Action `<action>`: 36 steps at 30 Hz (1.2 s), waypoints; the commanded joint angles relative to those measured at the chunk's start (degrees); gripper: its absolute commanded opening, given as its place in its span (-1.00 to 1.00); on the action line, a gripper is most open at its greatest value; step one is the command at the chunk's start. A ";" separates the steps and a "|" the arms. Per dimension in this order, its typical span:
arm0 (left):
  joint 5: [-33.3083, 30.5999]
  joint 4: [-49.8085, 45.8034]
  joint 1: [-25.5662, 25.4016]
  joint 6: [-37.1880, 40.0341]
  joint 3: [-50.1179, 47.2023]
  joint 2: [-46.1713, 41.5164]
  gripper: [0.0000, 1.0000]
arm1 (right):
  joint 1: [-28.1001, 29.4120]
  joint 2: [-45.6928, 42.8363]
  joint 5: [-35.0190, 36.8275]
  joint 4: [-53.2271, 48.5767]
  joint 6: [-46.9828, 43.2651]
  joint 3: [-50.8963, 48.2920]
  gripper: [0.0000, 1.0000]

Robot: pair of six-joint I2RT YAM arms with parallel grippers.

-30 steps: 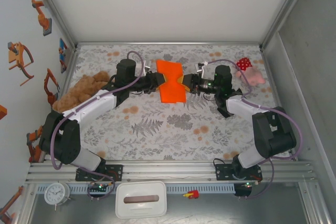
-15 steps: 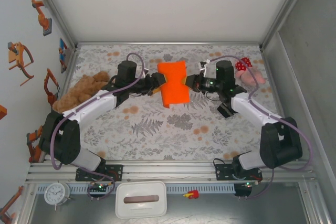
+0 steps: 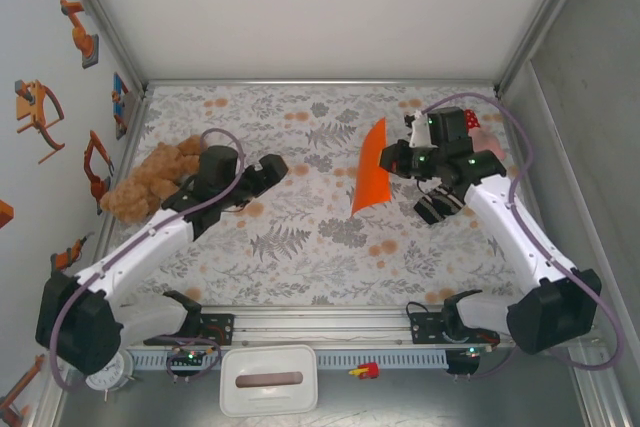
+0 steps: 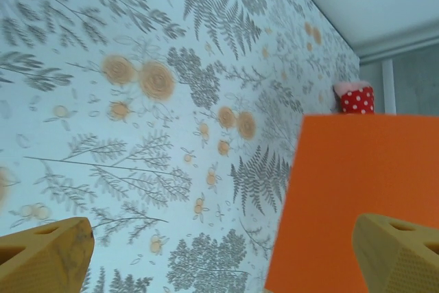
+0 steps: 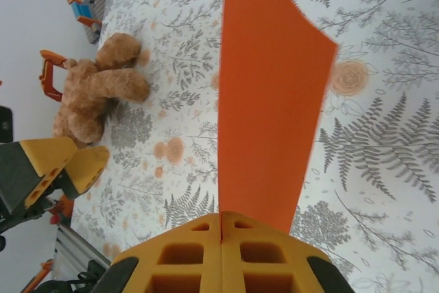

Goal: Fold a paper plane with a square sheet of paper (pick it up from the middle)
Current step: First fold in half a square sheet of paper at the center of the table.

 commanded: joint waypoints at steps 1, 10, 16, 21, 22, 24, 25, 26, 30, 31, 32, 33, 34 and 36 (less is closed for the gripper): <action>-4.68 -3.61 0.16 0.96 -1.94 -3.08 0.93 | 2.83 1.20 5.93 -5.51 -0.48 1.62 -1.00; -4.28 0.12 0.16 -2.12 -7.93 -4.56 0.93 | 15.66 13.49 14.12 3.94 8.49 0.15 -1.00; -0.91 3.72 0.14 -2.92 -10.46 -2.41 0.93 | 18.93 20.90 9.26 19.35 14.27 -2.60 -1.00; 2.17 6.68 -0.55 -3.29 -11.18 2.18 0.91 | 18.94 25.03 7.27 30.54 18.42 -7.95 -1.00; 2.43 7.43 -1.03 -3.25 -11.28 3.16 0.88 | 18.94 25.85 7.35 31.70 18.60 -8.78 -1.00; 2.53 8.88 -2.21 -2.99 -11.37 4.95 0.84 | 18.94 26.89 7.09 34.02 18.66 -10.44 -1.00; 2.61 9.39 -2.83 -2.83 -11.22 5.97 0.82 | 18.86 27.16 7.42 34.94 18.57 -11.33 -1.00; 2.68 9.72 -3.32 -2.70 -10.96 6.84 0.80 | 18.85 27.23 7.78 35.48 18.53 -11.94 -1.00; 3.40 10.46 -5.53 -2.10 -8.38 11.52 0.69 | 18.46 27.63 7.93 35.35 17.68 -13.01 -1.00; 3.36 10.75 -6.20 -1.67 -7.52 12.92 0.66 | 18.26 27.70 7.73 35.42 17.28 -13.19 -1.00; 3.32 10.93 -6.72 -1.46 -6.66 14.18 0.63 | 18.03 27.68 7.49 35.63 17.17 -13.39 -1.00; 3.22 10.79 -7.20 -1.38 -5.64 15.59 0.61 | 17.74 27.41 7.00 36.18 17.16 -13.67 -1.00; 3.23 10.93 -7.52 -1.65 -4.67 16.89 0.59 | 17.47 27.23 6.35 36.67 17.09 -13.73 -1.00; 2.82 11.69 -7.83 -2.56 -3.52 18.63 0.57 | 17.36 26.70 4.87 36.83 16.99 -13.33 -1.00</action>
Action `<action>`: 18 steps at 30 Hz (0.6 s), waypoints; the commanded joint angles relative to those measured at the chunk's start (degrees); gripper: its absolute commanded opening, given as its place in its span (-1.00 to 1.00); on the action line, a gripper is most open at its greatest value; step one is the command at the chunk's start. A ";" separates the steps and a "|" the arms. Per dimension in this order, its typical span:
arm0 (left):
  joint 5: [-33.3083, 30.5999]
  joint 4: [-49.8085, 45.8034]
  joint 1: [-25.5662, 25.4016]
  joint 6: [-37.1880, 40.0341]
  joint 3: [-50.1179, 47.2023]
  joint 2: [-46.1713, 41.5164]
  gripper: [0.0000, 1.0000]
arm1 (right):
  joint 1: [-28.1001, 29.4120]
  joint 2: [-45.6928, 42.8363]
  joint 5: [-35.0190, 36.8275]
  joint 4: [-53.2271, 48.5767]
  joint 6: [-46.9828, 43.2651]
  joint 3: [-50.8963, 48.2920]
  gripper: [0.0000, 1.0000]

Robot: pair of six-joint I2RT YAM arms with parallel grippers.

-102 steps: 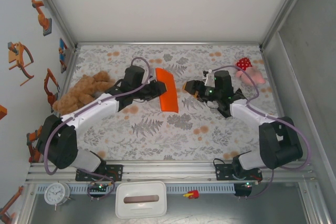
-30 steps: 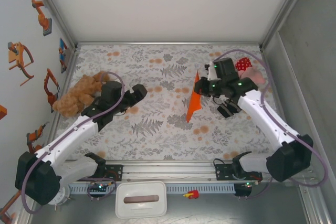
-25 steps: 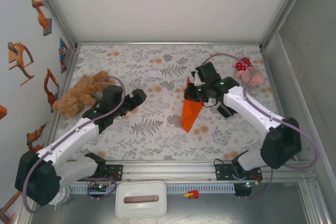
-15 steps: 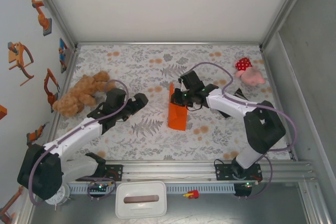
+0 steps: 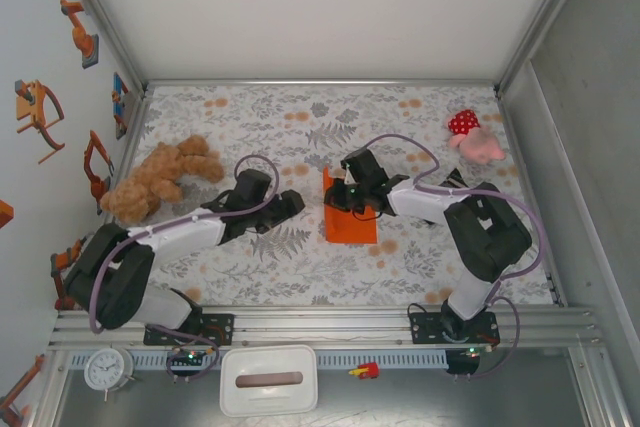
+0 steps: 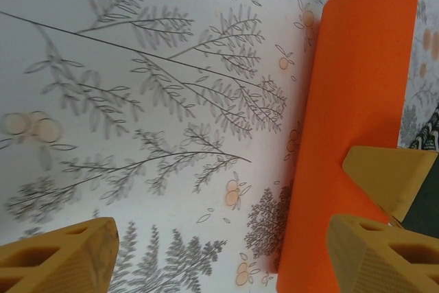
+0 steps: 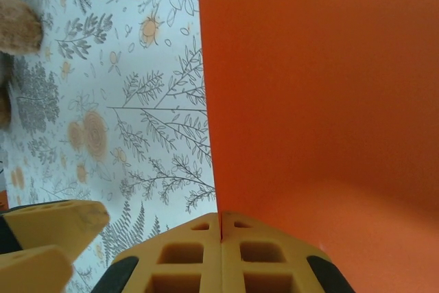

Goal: Fold a paper plane with a square sheet of paper (pick it up from the middle)
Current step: First fold in half a square sheet of paper at the center of the table.

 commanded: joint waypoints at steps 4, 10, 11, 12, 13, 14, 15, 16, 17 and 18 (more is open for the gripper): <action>-1.52 4.44 -0.38 -1.97 2.22 2.09 0.56 | -0.66 -2.67 -4.93 3.77 0.21 0.15 -1.00; -2.14 7.08 -0.45 -3.34 0.79 0.41 0.65 | -3.83 -4.33 -12.81 18.95 7.97 -6.11 -1.00; -2.07 7.40 -0.41 -3.52 0.56 0.15 0.68 | -4.31 -4.25 -13.98 22.19 9.57 -7.45 -1.00; -1.99 7.66 -0.43 -3.67 0.42 -0.02 0.71 | -5.01 -4.07 -14.99 25.18 11.06 -8.72 -1.00; -1.76 8.10 -0.45 -3.75 0.35 -0.13 0.73 | -5.60 -3.80 -15.89 27.68 12.23 -9.88 -1.00; -1.56 8.46 -0.43 -3.84 0.26 -0.02 0.74 | -6.02 -3.54 -16.50 29.63 12.97 -10.76 -1.00; -1.21 8.93 -0.53 -4.04 0.32 0.28 0.76 | -6.56 -3.01 -17.23 32.14 13.87 -12.06 -1.00; -0.88 9.52 -0.54 -4.20 0.37 0.70 0.77 | -7.06 -2.50 -17.86 34.53 14.75 -13.29 -1.00; -0.50 9.79 -0.63 -4.33 0.49 1.21 0.78 | -7.50 -2.03 -18.27 36.29 15.43 -14.18 -1.00; 0.14 9.93 -0.76 -4.43 0.73 1.84 0.78 | -7.89 -1.55 -18.61 37.82 15.75 -14.93 -1.00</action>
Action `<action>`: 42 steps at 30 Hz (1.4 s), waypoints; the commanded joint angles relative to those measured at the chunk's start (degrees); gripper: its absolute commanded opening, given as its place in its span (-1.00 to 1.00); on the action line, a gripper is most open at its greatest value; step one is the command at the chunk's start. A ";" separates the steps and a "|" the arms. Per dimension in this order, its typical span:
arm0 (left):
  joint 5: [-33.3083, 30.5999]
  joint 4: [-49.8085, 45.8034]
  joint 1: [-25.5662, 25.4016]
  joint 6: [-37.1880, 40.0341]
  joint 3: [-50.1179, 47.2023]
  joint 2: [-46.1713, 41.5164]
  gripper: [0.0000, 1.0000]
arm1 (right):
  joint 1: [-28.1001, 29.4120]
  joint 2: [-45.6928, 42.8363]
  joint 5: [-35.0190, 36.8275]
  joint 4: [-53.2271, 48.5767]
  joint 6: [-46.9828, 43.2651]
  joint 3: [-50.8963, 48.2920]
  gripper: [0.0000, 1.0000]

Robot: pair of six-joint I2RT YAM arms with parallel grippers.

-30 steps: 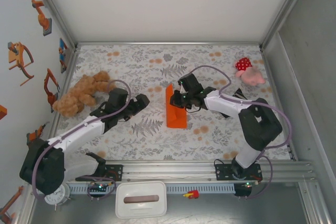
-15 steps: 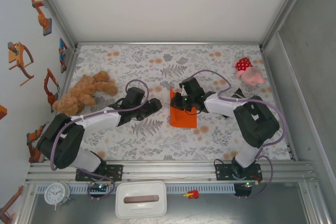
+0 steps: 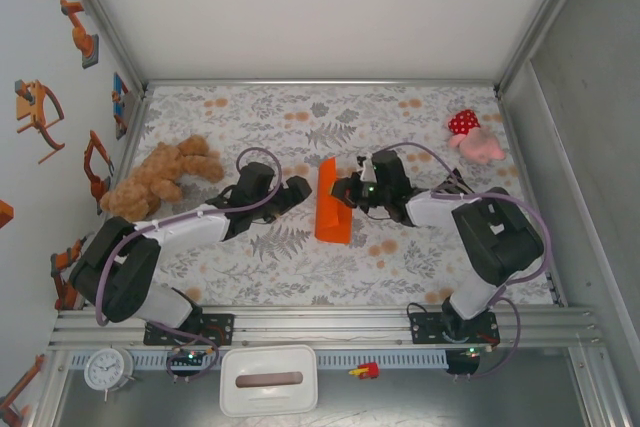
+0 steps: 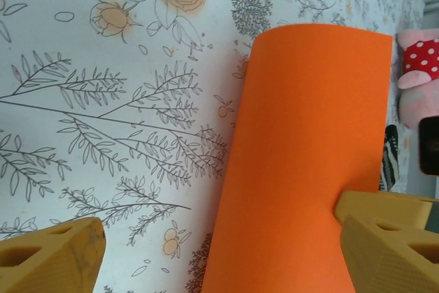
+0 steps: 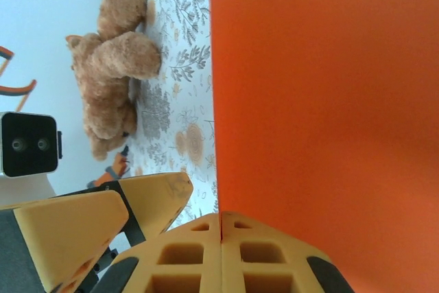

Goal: Fold a paper plane with a square sheet of paper (pick it up from the middle)
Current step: First fold in half a square sheet of paper at the center of the table.

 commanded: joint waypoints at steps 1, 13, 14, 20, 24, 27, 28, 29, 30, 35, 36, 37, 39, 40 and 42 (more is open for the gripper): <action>1.90 2.21 -0.58 -0.96 0.02 1.19 0.79 | -1.18 1.60 -3.65 11.29 4.18 -2.88 -1.00; 3.80 -1.13 -3.68 1.02 6.10 9.01 0.73 | -4.94 4.16 -4.22 17.86 4.08 -10.04 -1.00; 4.12 -1.20 -3.90 1.14 6.71 9.65 0.71 | -5.29 4.21 -4.18 18.08 4.03 -10.59 -1.00; 5.76 -3.00 -5.28 2.46 10.49 13.13 0.57 | -6.61 4.22 -4.10 18.35 3.14 -12.54 -1.00; 6.09 -6.41 -6.38 4.61 14.09 15.37 0.43 | -7.54 4.87 -4.36 18.26 2.76 -12.69 -1.00; 4.98 -11.21 -7.01 6.48 17.57 17.34 0.35 | -8.20 5.33 -4.68 18.26 2.44 -12.73 -1.00; 4.74 -12.45 -7.10 7.00 18.57 18.06 0.32 | -8.23 5.45 -4.85 18.26 2.34 -12.69 -1.00; 4.64 -13.43 -7.27 7.58 19.51 18.83 0.28 | -8.45 5.62 -4.97 18.31 2.29 -12.67 -1.00; 4.66 -14.32 -7.42 8.03 20.37 19.64 0.28 | -8.48 5.80 -4.99 18.06 2.23 -12.76 -1.00; 3.37 -18.71 -7.73 10.05 23.94 22.58 0.19 | -8.74 6.00 -4.93 16.06 1.81 -12.41 -1.00; 3.38 -19.32 -7.73 10.34 24.69 23.17 0.17 | -8.62 5.62 -4.57 14.35 1.04 -12.19 -1.00; 3.37 -19.76 -7.73 10.53 25.13 23.57 0.16 | -8.71 5.11 -4.05 12.19 0.08 -11.81 -1.00; 3.66 -20.01 -7.79 10.84 25.96 24.50 0.14 | -8.69 3.27 -2.56 6.42 -2.49 -10.94 -1.00; 3.86 -19.97 -7.74 10.84 26.23 24.84 0.13 | -8.66 2.30 -1.94 4.40 -3.47 -10.59 -1.00; 4.27 -19.58 -7.73 10.88 26.60 25.41 0.12 | -8.68 0.47 -1.09 0.47 -5.38 -9.83 -1.00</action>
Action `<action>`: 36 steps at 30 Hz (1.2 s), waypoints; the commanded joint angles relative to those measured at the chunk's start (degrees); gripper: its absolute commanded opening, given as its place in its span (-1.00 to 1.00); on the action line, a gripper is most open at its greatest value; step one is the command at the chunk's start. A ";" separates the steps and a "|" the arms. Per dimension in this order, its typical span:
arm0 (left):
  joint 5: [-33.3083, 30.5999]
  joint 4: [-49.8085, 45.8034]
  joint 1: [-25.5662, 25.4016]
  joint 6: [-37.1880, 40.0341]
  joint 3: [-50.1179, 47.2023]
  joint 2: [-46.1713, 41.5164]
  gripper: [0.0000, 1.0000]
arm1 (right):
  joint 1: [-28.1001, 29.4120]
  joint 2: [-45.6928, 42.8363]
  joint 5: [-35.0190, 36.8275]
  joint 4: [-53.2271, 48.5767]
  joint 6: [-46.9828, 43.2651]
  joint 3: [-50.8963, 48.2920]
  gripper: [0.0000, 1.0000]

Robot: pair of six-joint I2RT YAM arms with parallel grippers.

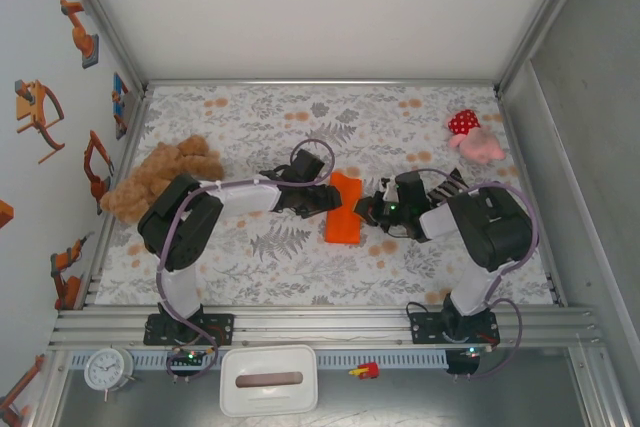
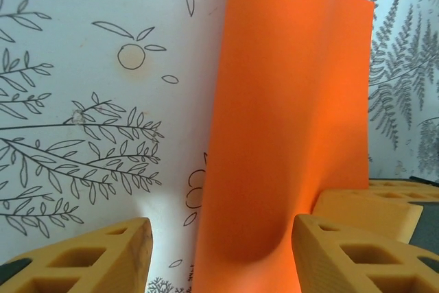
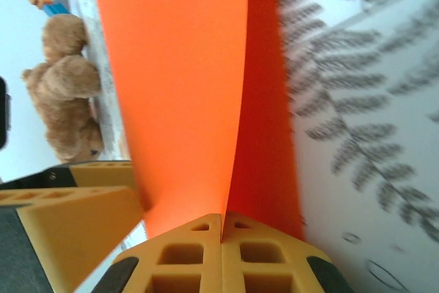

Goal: Fold a paper plane with a square sheet of paper (pick it up from the middle)
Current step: First fold in half a square sheet of paper at the center of the table.

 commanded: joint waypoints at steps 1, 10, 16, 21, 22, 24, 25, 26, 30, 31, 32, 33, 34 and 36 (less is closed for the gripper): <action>0.54 -2.02 -0.35 1.87 1.89 1.08 0.11 | -0.30 -4.09 2.29 -8.90 -5.37 2.44 -1.00; 2.56 -0.69 -0.69 1.55 1.81 1.35 0.12 | -0.34 -2.72 0.71 -6.33 -4.02 3.24 -1.00; 2.46 -0.53 -1.15 1.24 1.01 0.67 0.14 | -0.18 -1.03 -1.62 -4.58 -4.09 4.37 -1.00; 2.14 -0.86 -1.15 1.34 1.06 1.02 0.12 | 0.23 0.84 -2.71 -4.55 -4.53 5.65 -1.00; 2.18 -0.85 -1.13 1.32 1.13 1.15 0.11 | 0.29 1.23 -2.81 -4.52 -4.47 5.89 -1.00; 1.88 -1.10 -1.18 1.28 1.12 1.26 0.08 | 0.43 1.65 -3.05 -4.91 -4.54 6.33 -1.00; 1.60 -1.26 -1.13 1.24 1.11 1.29 0.06 | 0.51 1.85 -3.18 -5.09 -4.70 6.56 -1.00; 1.32 -1.51 -1.16 1.26 1.20 1.28 0.02 | 0.52 1.95 -3.18 -5.50 -4.87 6.79 -1.00; -1.39 -3.99 -1.18 0.54 1.32 1.67 -0.13 | 0.70 0.82 -2.66 -9.30 -6.72 7.94 -0.98; -2.41 -4.72 -1.13 0.31 1.32 1.75 -0.17 | 0.70 -0.12 -1.97 -11.38 -7.73 8.43 -0.94; -2.91 -5.10 -1.20 0.19 1.33 1.86 -0.21 | 0.71 -1.05 -1.32 -13.76 -8.93 8.84 -0.89; -3.43 -5.52 -1.14 0.10 1.24 2.02 -0.26 | 0.67 -2.37 0.02 -16.86 -10.42 9.40 -0.82; -3.98 -5.86 -1.13 -0.04 1.25 2.20 -0.30 | 0.61 -3.80 1.65 -20.07 -11.96 9.91 -0.71; -4.59 -5.98 -1.15 -0.23 1.04 2.43 -0.33 | 0.63 -6.65 5.14 -25.79 -14.69 10.78 -0.53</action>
